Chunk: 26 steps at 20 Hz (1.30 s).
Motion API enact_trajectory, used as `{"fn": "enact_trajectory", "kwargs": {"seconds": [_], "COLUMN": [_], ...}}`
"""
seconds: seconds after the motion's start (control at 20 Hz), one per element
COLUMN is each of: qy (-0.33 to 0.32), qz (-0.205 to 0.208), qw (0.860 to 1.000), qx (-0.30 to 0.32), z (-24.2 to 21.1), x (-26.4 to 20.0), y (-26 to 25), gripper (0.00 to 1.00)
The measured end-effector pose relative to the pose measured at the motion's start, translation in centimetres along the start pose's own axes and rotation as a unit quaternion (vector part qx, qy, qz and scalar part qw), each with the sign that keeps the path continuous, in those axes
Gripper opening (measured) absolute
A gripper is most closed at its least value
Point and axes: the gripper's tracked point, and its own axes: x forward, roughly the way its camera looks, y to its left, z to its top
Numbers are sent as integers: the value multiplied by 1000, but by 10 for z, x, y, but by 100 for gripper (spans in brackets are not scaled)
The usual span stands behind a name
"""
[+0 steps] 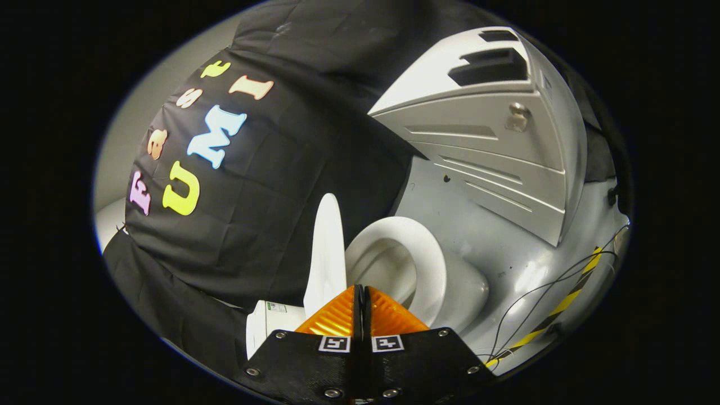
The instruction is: Open the toilet lid.
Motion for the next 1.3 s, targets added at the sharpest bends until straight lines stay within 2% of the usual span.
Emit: {"fn": "enact_trajectory", "kwargs": {"seconds": [0.3, 1.3], "qy": [-12, -26], "qz": [28, 52], "qw": [999, 992], "qx": [-34, -114], "z": [3, -5], "x": [-15, -33], "y": [45, 104], "gripper": [0, 0]}}
